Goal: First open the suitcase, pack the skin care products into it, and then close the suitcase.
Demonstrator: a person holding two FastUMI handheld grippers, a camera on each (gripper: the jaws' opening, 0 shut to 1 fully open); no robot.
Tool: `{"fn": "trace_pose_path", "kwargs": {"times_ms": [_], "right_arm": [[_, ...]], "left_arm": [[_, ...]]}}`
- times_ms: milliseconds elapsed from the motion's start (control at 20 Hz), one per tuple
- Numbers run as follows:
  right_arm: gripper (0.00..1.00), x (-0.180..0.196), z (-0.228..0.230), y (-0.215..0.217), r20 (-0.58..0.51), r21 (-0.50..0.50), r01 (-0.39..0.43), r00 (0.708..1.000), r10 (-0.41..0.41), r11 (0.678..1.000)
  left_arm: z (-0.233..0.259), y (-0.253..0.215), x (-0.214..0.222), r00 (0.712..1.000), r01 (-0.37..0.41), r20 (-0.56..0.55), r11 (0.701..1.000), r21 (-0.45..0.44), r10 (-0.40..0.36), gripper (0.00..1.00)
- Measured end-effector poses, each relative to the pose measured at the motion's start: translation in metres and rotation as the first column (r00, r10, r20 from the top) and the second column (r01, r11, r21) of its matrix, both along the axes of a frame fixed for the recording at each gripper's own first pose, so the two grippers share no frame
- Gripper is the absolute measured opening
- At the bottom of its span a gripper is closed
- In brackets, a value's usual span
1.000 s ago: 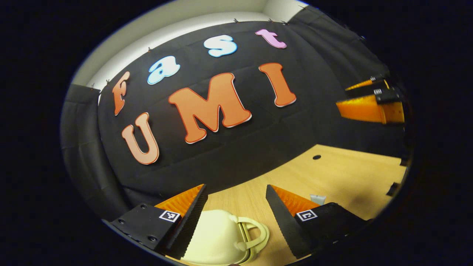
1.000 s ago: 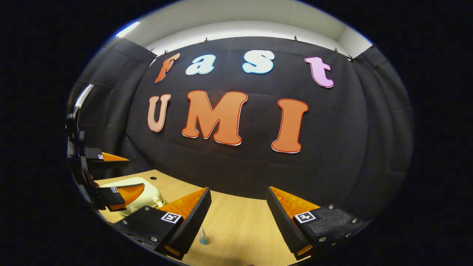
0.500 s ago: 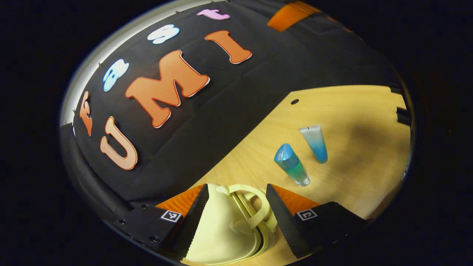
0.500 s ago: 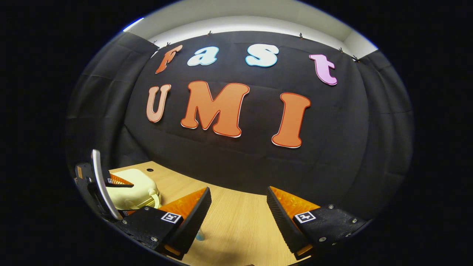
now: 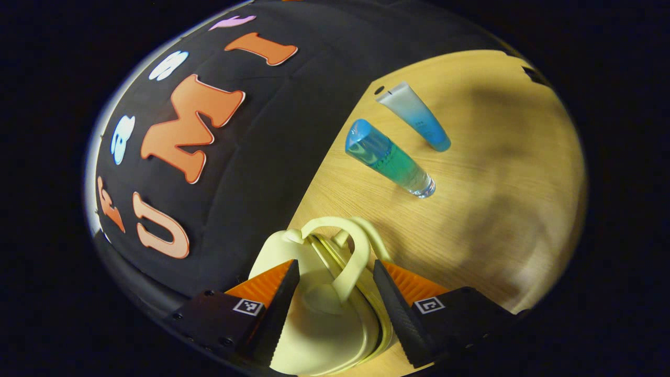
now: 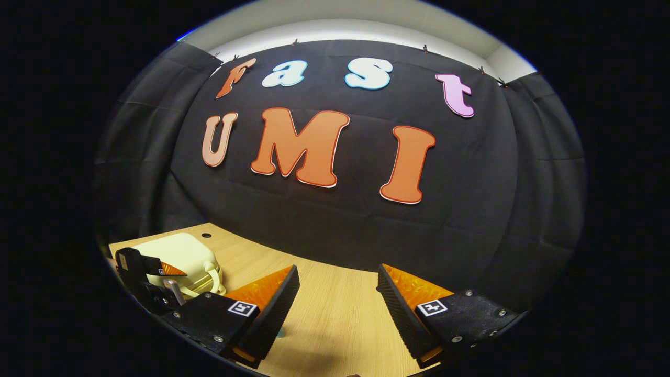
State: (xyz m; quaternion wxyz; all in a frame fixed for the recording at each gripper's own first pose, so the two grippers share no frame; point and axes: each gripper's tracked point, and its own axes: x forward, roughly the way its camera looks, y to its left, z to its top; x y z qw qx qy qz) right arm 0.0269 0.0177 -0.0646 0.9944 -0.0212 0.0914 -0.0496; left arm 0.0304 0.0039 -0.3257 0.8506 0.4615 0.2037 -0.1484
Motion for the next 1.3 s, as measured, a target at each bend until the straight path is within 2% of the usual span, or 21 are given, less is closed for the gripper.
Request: {"fn": "trace_pose_path", "kwargs": {"times_ms": [50, 100, 150, 250, 300, 350, 400, 500, 650, 900, 1100, 1300], "right_arm": [[0.95, -0.002, -0.002, 0.0, -0.005, -0.002, 0.001, 1.0, -0.001, 1.0], [0.95, -0.002, -0.003, 0.0, -0.009, -0.004, 0.002, 1.0, -0.002, 1.0], [0.95, -0.003, -0.006, 0.0, -0.011, -0.005, 0.003, 1.0, -0.003, 1.0], [0.95, -0.003, -0.007, 0.001, -0.015, -0.007, 0.004, 1.0, -0.005, 1.0], [0.95, -0.003, -0.009, 0.002, -0.016, -0.01, 0.004, 1.0, -0.005, 1.0], [0.95, -0.003, -0.009, 0.003, -0.018, -0.016, 0.004, 1.0, -0.004, 1.0], [0.95, -0.003, -0.01, 0.003, -0.019, -0.022, 0.004, 1.0, -0.005, 1.0], [0.95, -0.003, -0.01, 0.003, -0.021, -0.02, 0.007, 1.0, -0.007, 1.0], [0.95, 0.001, -0.011, 0.01, -0.021, -0.01, 0.003, 1.0, -0.003, 1.0], [0.95, 0.008, -0.015, 0.025, -0.04, -0.004, -0.023, 0.999, 0.023, 1.0], [0.95, 0.015, -0.018, 0.045, -0.057, 0.011, -0.054, 0.997, 0.055, 0.998], [0.95, 0.024, -0.017, 0.064, -0.065, 0.036, -0.068, 0.995, 0.071, 0.997]], "left_arm": [[-0.003, -0.003, 0.002, 1.0, 0.017, 0.002, 0.999, 0.029, -0.017, 0.87], [-0.009, -0.006, 0.004, 1.0, 0.029, -0.008, 0.998, 0.054, -0.029, 0.72], [-0.012, -0.009, 0.006, 0.999, 0.041, -0.011, 0.995, 0.09, -0.04, 0.72], [-0.018, -0.009, 0.009, 0.999, 0.048, -0.019, 0.989, 0.141, -0.046, 0.4], [-0.02, -0.004, 0.012, 0.999, 0.054, -0.008, 0.987, 0.151, -0.053, 0.2], [-0.011, -0.009, 0.01, 0.998, 0.054, 0.006, 0.987, 0.154, -0.055, 0.17], [-0.009, -0.009, 0.009, 0.998, 0.054, 0.003, 0.989, 0.136, -0.055, 0.05], [-0.005, -0.007, 0.011, 0.999, 0.036, -0.013, 0.998, 0.059, -0.036, 0.04], [0.025, 0.002, 0.014, 1.0, 0.014, 0.013, 0.999, -0.033, -0.013, 0.04], [0.077, 0.03, 0.021, 0.995, -0.024, 0.089, 0.985, -0.172, 0.04, 0.04], [0.124, 0.075, 0.028, 0.982, -0.073, 0.145, 0.954, -0.289, 0.119, 0.04], [0.164, 0.137, 0.038, 0.956, -0.145, 0.176, 0.899, -0.414, 0.235, 0.04]]}}
